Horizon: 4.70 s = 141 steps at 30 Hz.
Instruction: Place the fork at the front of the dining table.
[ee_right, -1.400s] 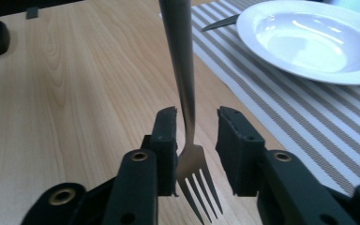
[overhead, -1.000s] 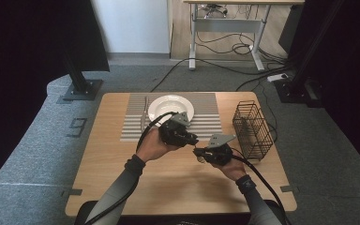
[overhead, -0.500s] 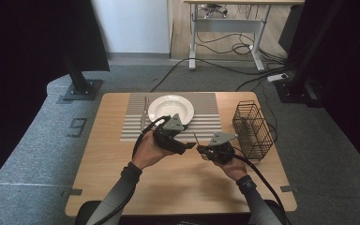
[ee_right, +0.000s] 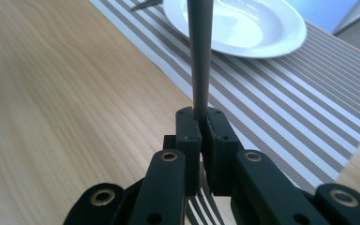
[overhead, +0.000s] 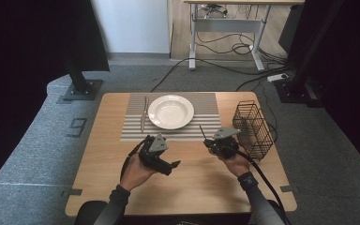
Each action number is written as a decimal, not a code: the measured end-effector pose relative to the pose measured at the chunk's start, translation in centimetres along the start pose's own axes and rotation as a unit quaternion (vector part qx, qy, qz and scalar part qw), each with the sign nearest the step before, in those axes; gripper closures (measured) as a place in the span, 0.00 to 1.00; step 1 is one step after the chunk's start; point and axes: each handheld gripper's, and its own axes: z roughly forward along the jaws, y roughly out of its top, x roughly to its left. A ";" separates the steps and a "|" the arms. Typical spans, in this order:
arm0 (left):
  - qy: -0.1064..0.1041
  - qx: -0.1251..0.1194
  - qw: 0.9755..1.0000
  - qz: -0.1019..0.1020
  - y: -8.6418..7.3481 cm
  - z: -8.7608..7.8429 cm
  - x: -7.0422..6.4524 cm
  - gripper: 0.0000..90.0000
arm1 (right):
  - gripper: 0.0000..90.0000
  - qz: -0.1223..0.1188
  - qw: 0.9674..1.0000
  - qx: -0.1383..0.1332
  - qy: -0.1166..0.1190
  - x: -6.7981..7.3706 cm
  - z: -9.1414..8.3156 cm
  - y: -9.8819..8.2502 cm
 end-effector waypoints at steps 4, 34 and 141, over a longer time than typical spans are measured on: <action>0.004 0.013 1.000 -0.024 -2.9 0.3 -0.1 0.00 | 0.94 0.006 1.000 0.009 -0.013 -0.7 0.3 0.1; -0.005 0.059 0.998 -0.005 -8.4 2.8 -1.7 0.00 | 0.94 0.059 0.991 0.058 -0.104 -7.3 6.7 3.7; -0.033 0.070 0.997 0.005 -8.1 3.3 -2.5 0.00 | 0.74 0.146 0.977 0.128 -0.091 -7.7 10.8 0.3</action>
